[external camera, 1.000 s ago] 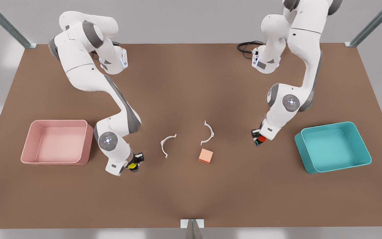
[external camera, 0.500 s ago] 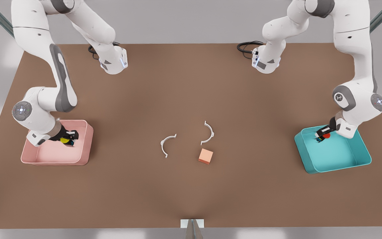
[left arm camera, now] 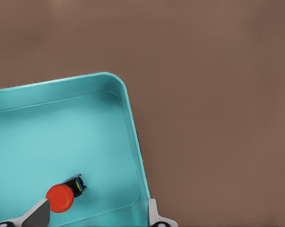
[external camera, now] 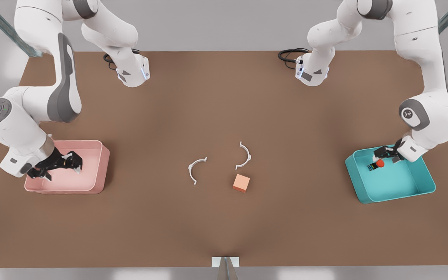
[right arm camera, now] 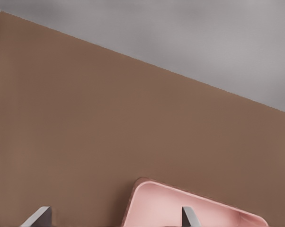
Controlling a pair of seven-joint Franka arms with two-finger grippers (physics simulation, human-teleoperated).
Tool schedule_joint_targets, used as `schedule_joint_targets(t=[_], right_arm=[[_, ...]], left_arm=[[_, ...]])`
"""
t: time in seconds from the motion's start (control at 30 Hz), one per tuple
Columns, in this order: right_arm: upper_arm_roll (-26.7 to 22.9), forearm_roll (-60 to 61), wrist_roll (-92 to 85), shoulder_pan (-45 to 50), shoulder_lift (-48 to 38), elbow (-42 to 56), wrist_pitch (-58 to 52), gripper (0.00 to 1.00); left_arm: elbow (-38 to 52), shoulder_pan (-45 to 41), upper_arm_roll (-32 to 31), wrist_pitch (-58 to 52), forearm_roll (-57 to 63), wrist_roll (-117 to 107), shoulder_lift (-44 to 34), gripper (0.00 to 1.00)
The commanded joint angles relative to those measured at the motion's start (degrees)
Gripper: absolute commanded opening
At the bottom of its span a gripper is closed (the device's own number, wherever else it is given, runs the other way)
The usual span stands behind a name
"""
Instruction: Place the red button in the blue storage box with the left arm, and place the yellow button in the pink storage box with the right arm
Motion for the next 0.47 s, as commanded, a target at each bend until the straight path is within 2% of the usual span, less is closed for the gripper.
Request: schedule_joint_targets(t=[0.0,0.07,0.1,0.17,0.2,0.23,0.27,0.37,0.43], right_arm=[[-0.2,0.1,16.6,1.7,2.2,7.6,-23.2,1.0],[2.7,-2.7,17.7,1.9,9.6,17.1,-28.4,1.0],[3.2,-3.1,17.7,1.5,10.2,16.9,-26.7,1.0],[2.4,-1.5,17.4,1.1,7.9,12.9,-21.3,1.0],[-1.2,-1.6,17.1,4.9,5.9,12.0,-21.3,1.0],[-9.5,-1.3,17.9,13.4,2.5,11.6,-22.6,1.0],[-11.8,-1.4,17.6,17.1,0.9,11.1,-22.8,1.0],[-11.3,5.7,18.4,13.2,0.8,9.9,-23.0,1.0],[-11.3,5.4,18.5,13.1,1.4,9.9,-21.3,1.0]], left_arm=[[7.0,-4.6,0.1,-16.2,0.5,-11.6,-1.9,1.0],[16.7,-10.4,2.9,-24.6,0.8,-17.2,-2.4,1.0],[21.2,-11.8,2.9,-29.2,4.7,-21.3,-2.7,1.0],[22.3,-12.7,2.6,-31.0,7.1,-21.5,-5.4,1.0],[22.3,-12.8,2.6,-31.0,7.1,-21.5,-6.3,1.0],[22.3,-12.9,2.6,-31.0,7.1,-21.4,-6.5,1.0],[22.3,-12.9,2.6,-31.0,7.1,-21.4,-6.6,1.0],[22.2,-13.3,2.4,-31.1,7.3,-21.3,-6.6,1.0],[22.2,-13.4,2.3,-31.4,7.8,-21.4,-6.5,1.0]])
